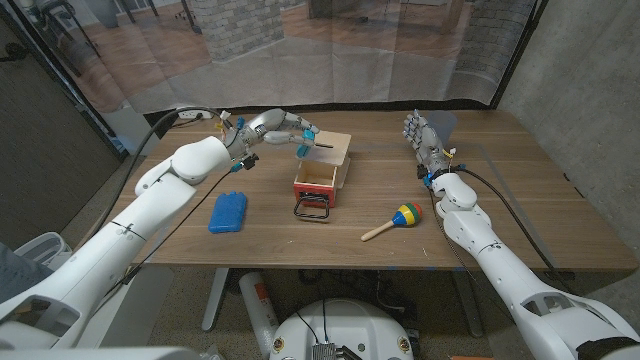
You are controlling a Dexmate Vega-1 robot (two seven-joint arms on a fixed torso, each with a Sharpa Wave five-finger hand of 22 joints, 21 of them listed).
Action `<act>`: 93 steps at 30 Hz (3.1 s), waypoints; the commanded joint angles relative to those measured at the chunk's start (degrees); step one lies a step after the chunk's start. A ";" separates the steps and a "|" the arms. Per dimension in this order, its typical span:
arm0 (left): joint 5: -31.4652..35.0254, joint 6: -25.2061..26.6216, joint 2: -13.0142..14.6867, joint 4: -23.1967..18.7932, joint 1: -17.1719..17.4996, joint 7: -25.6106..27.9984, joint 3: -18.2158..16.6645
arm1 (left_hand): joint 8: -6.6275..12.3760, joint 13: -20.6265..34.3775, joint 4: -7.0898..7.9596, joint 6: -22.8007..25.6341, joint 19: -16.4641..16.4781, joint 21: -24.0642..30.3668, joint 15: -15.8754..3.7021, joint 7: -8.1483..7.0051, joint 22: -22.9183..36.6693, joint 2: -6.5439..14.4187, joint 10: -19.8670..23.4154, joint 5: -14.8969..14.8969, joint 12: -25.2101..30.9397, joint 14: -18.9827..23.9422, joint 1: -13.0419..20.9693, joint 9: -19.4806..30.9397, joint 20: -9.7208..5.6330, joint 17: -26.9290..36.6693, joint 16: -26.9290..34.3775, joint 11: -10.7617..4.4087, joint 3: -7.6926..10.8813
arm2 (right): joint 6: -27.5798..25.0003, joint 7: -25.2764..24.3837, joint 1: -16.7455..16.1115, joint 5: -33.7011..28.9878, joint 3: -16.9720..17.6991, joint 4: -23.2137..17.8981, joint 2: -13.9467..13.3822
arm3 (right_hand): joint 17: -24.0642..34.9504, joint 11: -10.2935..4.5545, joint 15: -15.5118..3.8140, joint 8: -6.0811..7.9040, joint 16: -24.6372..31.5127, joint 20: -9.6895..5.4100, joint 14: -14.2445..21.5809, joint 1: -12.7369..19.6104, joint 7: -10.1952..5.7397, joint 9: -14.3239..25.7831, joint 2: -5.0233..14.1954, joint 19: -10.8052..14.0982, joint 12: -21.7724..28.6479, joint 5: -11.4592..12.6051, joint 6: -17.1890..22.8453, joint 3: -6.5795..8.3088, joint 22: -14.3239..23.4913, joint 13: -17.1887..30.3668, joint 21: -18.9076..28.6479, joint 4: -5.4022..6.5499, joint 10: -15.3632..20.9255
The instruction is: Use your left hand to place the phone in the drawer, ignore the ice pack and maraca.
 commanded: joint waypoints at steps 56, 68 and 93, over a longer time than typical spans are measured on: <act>-0.43 2.43 1.97 -2.74 4.52 -0.44 -1.44 | -1.03 0.19 1.14 -0.17 -0.73 -0.28 -6.77 0.19 0.06 -0.06 9.05 0.16 -0.14 -0.61 0.00 0.36 0.71 0.11 -0.53 -5.25 1.29 | 0.25 0.36 0.47 0.02 -0.40 1.51 0.80 | 0.20 0.22 -0.27 0.06 0.12 -0.18 0.12 0.03 0.15 0.19 0.55 0.01 0.32 0.11 0.44 0.11 0.15 0.16 -0.04 -0.25 0.36; -1.05 2.11 1.64 -2.38 4.09 -1.09 -0.90 | -2.46 0.26 1.94 -3.37 -1.44 -0.27 -5.41 -0.18 0.11 -1.24 5.68 0.57 -0.62 -2.64 -1.98 0.40 2.26 0.27 -0.60 -5.11 0.32 | 0.16 0.56 -0.08 0.26 0.13 1.06 0.41 | 0.20 0.24 -0.26 0.06 0.13 -0.18 0.14 0.02 -0.02 0.19 0.56 0.03 0.32 0.11 0.46 0.09 0.15 0.16 -0.03 -0.26 0.40; -2.13 1.91 1.30 -2.25 4.10 -1.44 -0.77 | -3.85 0.39 4.88 -8.68 -2.67 -0.24 -3.63 0.80 0.21 -4.33 0.38 1.87 -0.36 -5.58 -8.92 0.34 4.30 0.54 -0.29 -4.02 -3.27 | 0.06 0.90 -0.55 0.28 0.17 1.11 0.10 | 0.20 0.21 -0.18 0.06 0.13 -0.14 0.12 0.02 0.06 0.20 0.56 0.07 0.32 0.11 0.54 0.03 0.15 0.17 -0.01 -0.28 0.42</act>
